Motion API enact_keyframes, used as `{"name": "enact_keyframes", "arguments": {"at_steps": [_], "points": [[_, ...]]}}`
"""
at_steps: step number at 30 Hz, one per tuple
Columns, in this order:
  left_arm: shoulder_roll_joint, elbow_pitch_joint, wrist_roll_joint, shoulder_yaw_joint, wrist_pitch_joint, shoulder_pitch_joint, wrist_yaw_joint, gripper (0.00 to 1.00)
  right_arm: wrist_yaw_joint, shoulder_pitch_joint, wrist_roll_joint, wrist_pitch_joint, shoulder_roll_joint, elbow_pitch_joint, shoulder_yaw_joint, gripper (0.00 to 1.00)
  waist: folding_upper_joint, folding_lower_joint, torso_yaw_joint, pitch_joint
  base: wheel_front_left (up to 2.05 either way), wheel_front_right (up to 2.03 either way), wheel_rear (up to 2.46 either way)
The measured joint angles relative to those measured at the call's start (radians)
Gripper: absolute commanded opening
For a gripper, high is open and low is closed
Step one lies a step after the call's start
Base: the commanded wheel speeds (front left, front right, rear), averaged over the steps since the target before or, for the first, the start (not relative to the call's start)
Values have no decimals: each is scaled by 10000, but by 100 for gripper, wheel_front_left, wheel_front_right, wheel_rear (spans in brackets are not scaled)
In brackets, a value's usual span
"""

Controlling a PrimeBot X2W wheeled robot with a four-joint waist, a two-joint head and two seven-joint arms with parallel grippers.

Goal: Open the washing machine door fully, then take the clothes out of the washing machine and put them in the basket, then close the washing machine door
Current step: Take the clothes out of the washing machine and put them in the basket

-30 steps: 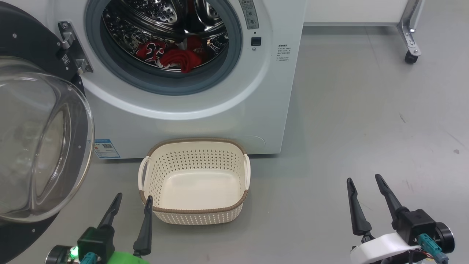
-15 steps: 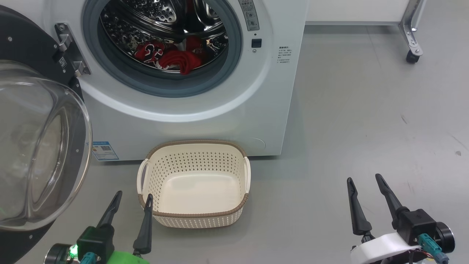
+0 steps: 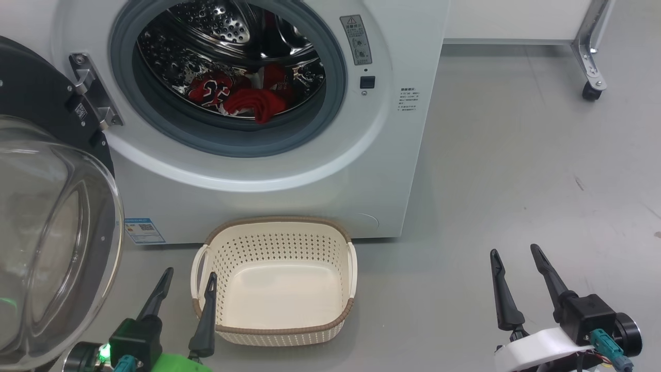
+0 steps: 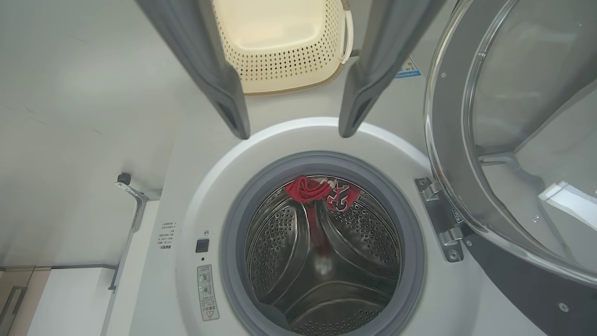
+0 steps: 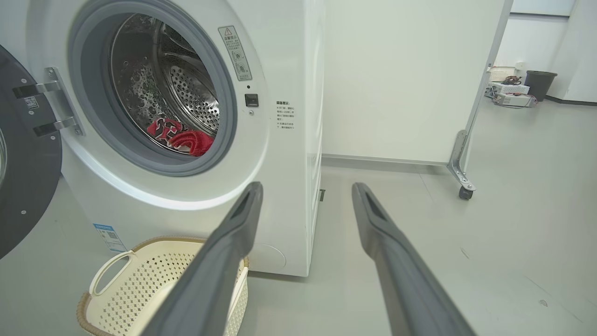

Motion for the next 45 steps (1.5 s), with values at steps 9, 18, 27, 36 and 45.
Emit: {"name": "enact_keyframes", "arguments": {"at_steps": [9,18,27,36,45], "points": [[0,-4,2,27,-10,-2,0,100,0,-1,2,0,4,4,2,100,0,0,-8,22,78,-78,0],[-2,2,2,48,-10,-2,6,100,0,-1,2,0,4,10,2,100,0,0,-15,-1,39,-39,0],[-2,27,2,81,0,-2,79,100,0,-1,8,0,4,13,2,100,0,-1,0,6,5,-5,0],[-2,25,4,69,0,-2,81,100,0,-1,12,0,-6,13,0,100,0,0,38,40,0,0,0],[-19,-33,-12,13,0,-5,79,100,2,-1,12,0,-15,-19,6,100,0,-1,70,115,0,0,0]]}}
